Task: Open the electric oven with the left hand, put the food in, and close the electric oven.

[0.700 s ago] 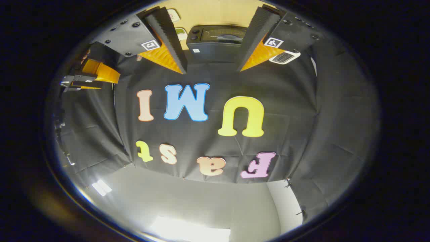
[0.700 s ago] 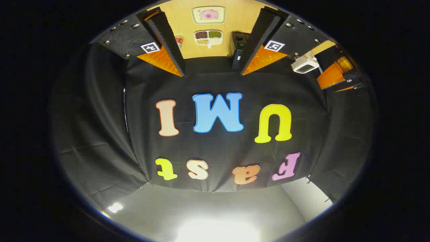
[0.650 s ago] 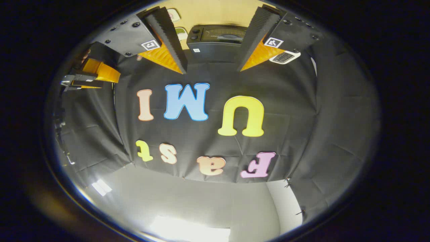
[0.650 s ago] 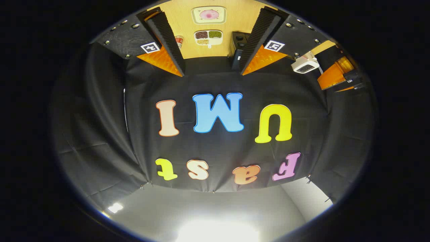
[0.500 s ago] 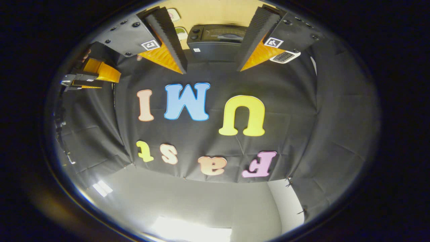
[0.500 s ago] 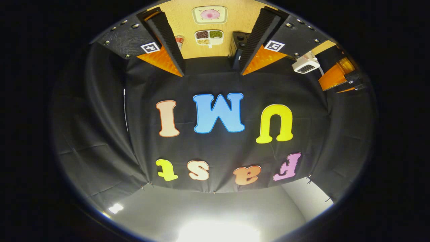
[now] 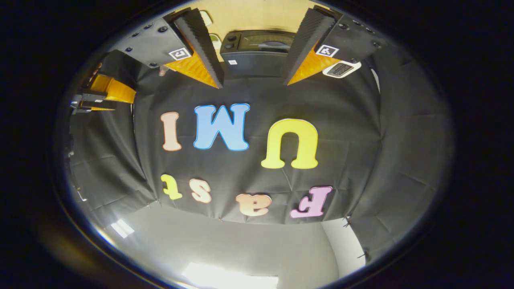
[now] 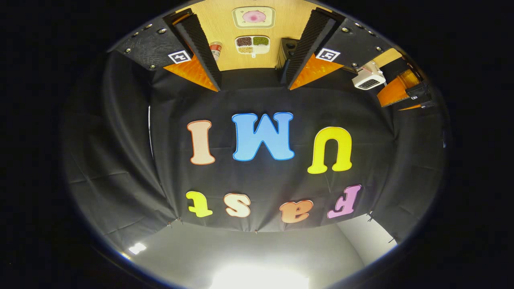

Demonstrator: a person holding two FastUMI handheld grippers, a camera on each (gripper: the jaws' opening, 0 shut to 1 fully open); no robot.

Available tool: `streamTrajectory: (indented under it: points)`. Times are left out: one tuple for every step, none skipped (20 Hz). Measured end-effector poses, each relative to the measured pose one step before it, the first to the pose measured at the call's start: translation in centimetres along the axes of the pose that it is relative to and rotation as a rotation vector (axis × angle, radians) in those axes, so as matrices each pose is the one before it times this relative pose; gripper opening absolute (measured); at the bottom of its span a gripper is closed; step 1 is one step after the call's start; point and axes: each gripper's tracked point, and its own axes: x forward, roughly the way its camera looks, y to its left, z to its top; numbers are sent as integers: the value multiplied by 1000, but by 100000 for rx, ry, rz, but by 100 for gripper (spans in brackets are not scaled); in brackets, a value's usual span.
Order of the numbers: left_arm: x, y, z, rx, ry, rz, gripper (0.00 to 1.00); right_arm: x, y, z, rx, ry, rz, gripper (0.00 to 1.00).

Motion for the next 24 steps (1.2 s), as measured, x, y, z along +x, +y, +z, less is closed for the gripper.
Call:
streamTrajectory:
  points:
    - [241, -26, -331, 259, 781, -188, 96, 106, -30, -167, 173, 372, -210, 97]
    - [248, 91, -671, 235, 1022, -137, 100, 173, -68, -102, 176, 234, -302, 97]
    - [515, 33, -622, -155, 1313, -459, 97, 125, -66, -273, -49, 454, -198, 100]
    - [723, 64, -721, -463, 1578, -583, 100, 188, -84, -338, -267, 735, -224, 97]
    - [735, 149, -1001, -421, 1997, -536, 100, 90, -31, -228, -205, 488, -171, 97]
    - [1042, 160, -1092, -842, 1971, -413, 97, 147, -17, -195, -378, 529, -287, 97]
    - [1138, 253, -1213, -1393, 2812, -629, 97, 62, -130, -386, -573, 734, -433, 97]
    - [1066, 465, -1404, -914, 2772, -74, 94, 182, -74, -323, -422, 834, -455, 97]
    - [1080, 617, -1079, -666, 2215, 545, 96, 131, 44, -389, -129, 1063, -136, 97]
    - [981, 327, -1077, -409, 2261, 370, 93, 177, 99, -399, -119, 1171, 20, 97]
    - [1192, 457, -755, 105, 1805, 450, 95, 100, -3, -290, -418, 912, -183, 97]
    - [1349, 523, -642, 125, 1553, 313, 98, 140, -23, -214, -663, 843, -198, 97]
    - [1315, 437, -776, 534, 1997, -35, 100, 137, -42, -255, -717, 719, -433, 97]
    - [1440, 306, -940, 519, 1897, -206, 100, 128, -96, -270, -482, 870, -394, 98]
    - [1249, 276, -833, 917, 2416, -151, 100, 48, -73, -456, -229, 1062, -396, 98]
    - [1307, 318, -1338, 828, 3053, -266, 100, 128, -80, -372, -39, 1216, -531, 98]
    - [1597, 373, -1383, 92, 3127, -5, 97, 158, -59, -331, 71, 1181, -507, 97]
    - [1247, 283, -1025, -615, 2886, -188, 100, 109, -106, -339, 37, 1136, -656, 97]
    - [1351, 229, -1234, -708, 2953, -456, 100, 36, -13, -414, -9, 1176, -324, 98]
    - [1280, 436, -1163, -658, 3150, 617, 100, 118, -2, -296, -82, 1136, -274, 98]
    - [1220, 492, -904, -636, 2603, 623, 100, -23, -149, -283, -252, 900, -773, 98]
    - [1029, 424, -586, -92, 1692, 753, 96, 11, -232, -159, -177, 704, -868, 98]
    - [845, 417, -357, 344, 623, 586, 92, 150, -196, -245, 38, 694, -1016, 98]
    - [722, 218, -440, 774, 699, 500, 97, 54, -184, -79, 238, 627, -989, 98]
